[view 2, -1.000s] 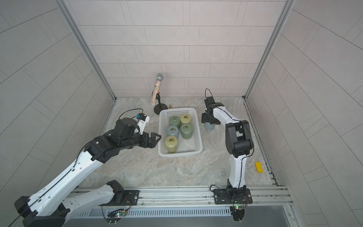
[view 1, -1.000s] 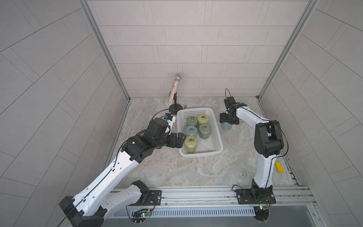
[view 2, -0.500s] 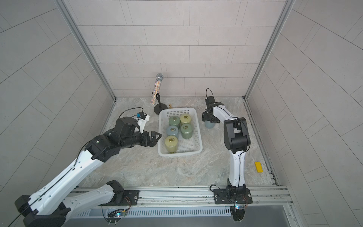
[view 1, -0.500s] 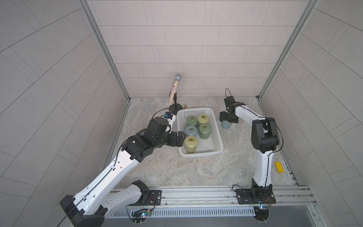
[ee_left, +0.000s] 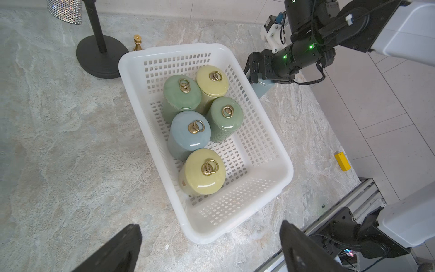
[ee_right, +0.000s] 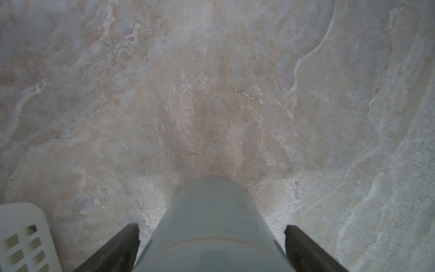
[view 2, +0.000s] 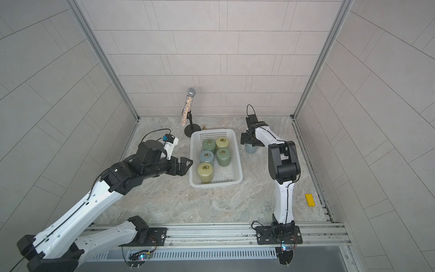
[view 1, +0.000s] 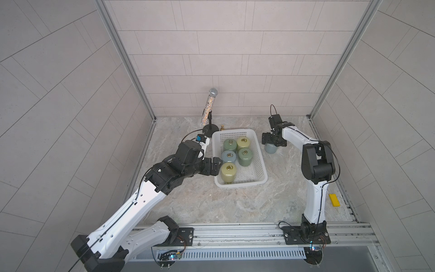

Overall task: Take the tea canister out of the basket
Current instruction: Place the tea canister at the center of the board, then pick up the tea canister from the basket.

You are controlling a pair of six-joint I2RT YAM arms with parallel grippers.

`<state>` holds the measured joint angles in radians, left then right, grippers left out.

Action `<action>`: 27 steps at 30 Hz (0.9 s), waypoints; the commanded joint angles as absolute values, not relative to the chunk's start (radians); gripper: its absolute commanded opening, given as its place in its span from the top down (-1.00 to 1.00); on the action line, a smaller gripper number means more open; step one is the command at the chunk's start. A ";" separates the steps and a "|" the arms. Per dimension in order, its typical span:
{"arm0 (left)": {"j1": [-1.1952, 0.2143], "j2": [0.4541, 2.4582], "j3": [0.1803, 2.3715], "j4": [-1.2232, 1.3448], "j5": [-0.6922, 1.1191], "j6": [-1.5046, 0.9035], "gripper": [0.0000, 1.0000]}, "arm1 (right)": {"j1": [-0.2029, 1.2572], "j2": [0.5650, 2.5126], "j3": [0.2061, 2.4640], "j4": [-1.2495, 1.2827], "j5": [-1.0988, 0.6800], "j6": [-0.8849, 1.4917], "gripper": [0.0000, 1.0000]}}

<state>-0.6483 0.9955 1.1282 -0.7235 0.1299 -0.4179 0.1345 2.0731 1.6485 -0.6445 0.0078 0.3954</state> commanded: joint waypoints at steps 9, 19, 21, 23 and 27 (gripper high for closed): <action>-0.653 0.990 1.133 -0.768 0.075 -0.361 -1.00 | 0.172 1.720 1.495 -0.670 -0.007 0.425 -1.00; -0.653 1.055 1.135 -0.767 0.097 -0.373 -1.00 | 0.277 1.361 1.230 -0.656 -0.113 0.433 -1.00; -0.652 1.070 1.134 -0.763 0.104 -0.374 -1.00 | 0.310 1.290 1.191 -0.660 -0.105 0.437 -1.00; -0.652 1.083 1.135 -0.760 0.105 -0.379 -1.00 | 0.351 1.232 1.155 -0.655 -0.091 0.434 -1.00; -0.653 1.082 1.129 -0.727 0.111 -0.398 -1.00 | 0.438 1.172 1.134 -0.682 -0.035 0.425 -1.00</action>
<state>-0.6483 1.0904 1.1275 -0.7521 0.1074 -0.3874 0.3943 1.1969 1.1477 -0.6567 -0.0780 0.4240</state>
